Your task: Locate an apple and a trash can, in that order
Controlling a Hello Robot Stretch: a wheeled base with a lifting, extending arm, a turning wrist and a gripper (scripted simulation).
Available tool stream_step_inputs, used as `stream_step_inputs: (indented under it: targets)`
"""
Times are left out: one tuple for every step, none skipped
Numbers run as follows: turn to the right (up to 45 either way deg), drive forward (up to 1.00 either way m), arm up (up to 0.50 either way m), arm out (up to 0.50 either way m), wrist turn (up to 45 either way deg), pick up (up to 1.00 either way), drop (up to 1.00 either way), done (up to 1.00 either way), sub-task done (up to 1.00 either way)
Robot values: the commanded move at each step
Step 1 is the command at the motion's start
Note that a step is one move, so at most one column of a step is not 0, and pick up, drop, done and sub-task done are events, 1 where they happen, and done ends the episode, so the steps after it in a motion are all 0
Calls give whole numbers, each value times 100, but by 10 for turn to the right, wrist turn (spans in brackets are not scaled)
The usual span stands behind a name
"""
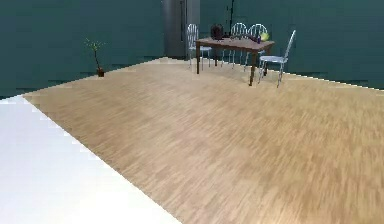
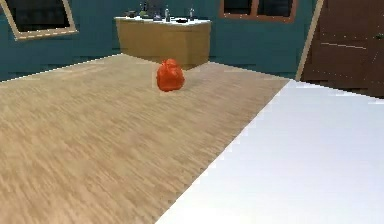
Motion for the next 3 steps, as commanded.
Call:
stream_step_inputs:
  targets:
    - [0,100,0,0,0,0,0,0,0]
    - [0,100,0,0,0,0,0,0,0]
    - [0,100,0,0,0,0,0,0,0]
